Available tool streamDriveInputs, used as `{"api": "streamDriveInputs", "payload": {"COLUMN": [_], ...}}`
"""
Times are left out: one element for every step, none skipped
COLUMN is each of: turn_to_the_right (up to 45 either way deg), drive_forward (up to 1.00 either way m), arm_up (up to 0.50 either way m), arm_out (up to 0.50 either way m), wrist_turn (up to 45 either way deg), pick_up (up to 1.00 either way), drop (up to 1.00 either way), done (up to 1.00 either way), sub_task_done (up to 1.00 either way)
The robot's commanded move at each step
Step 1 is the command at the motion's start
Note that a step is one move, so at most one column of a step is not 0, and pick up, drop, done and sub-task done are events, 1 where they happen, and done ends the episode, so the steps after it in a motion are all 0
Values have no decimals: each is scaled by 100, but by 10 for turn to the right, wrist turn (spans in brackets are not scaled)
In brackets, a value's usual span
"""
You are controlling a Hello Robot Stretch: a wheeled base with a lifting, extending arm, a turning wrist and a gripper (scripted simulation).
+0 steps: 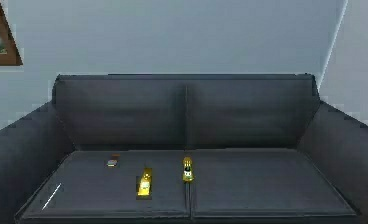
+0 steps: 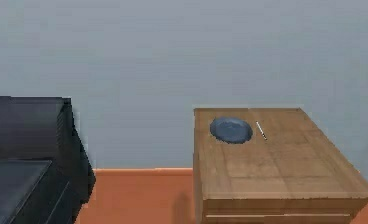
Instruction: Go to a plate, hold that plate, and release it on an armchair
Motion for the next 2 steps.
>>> {"api": "streamDriveInputs", "payload": {"turn_to_the_right": [450, 270], "drive_forward": [0, 0], "arm_up": [0, 0], "arm_out": [0, 0], "wrist_turn": [0, 0], "pick_up": [0, 0], "drop": [0, 0], "done": [0, 0], "sub_task_done": [0, 0]}}
